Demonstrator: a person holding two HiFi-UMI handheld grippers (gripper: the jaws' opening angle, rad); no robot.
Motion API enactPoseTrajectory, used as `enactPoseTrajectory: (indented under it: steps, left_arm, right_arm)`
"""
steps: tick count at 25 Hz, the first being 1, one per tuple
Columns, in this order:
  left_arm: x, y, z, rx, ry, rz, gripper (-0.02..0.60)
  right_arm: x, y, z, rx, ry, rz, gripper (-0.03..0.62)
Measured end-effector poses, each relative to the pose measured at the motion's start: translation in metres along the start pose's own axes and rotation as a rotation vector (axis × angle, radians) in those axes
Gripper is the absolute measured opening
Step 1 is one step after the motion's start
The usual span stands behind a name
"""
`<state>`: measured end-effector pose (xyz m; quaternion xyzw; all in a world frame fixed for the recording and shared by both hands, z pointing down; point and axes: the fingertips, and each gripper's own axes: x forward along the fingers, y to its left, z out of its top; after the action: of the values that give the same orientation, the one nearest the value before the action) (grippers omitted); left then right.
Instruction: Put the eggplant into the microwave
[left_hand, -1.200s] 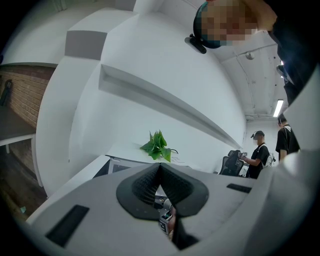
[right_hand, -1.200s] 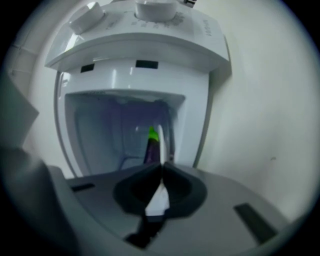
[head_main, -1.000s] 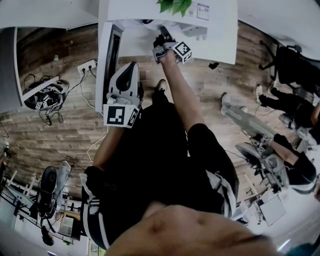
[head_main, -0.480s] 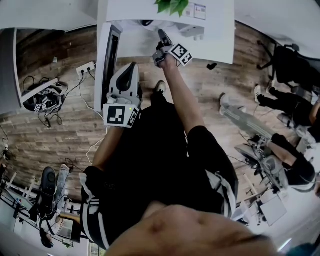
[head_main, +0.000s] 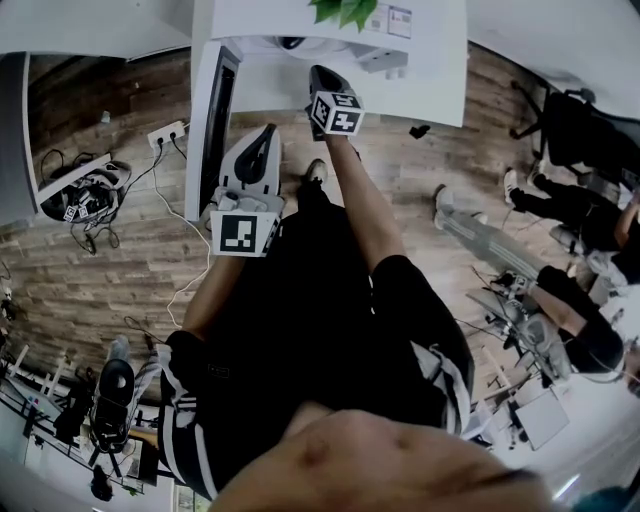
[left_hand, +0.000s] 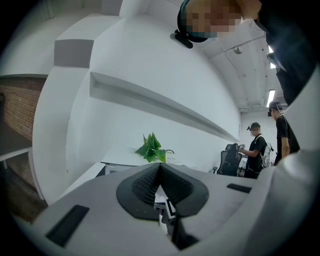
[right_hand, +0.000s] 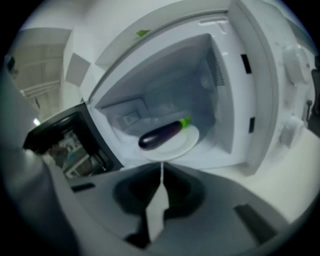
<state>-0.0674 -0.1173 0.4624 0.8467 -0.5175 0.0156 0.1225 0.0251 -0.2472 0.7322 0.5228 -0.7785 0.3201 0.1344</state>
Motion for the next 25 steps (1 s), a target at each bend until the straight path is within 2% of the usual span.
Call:
enactPoseTrajectory:
  steps: [6,25]
  left_arm:
    - [-0.002,0.004,-0.007,-0.013,0.017,0.009,0.032]
    - [-0.002,0.018,-0.012,-0.043,0.03,0.033,0.032]
  right_arm:
    - [0.013,0.003,-0.003,-0.102,0.057,-0.053,0.037]
    - [0.036,0.001,0.015,-0.074,0.054,-0.07,0.037]
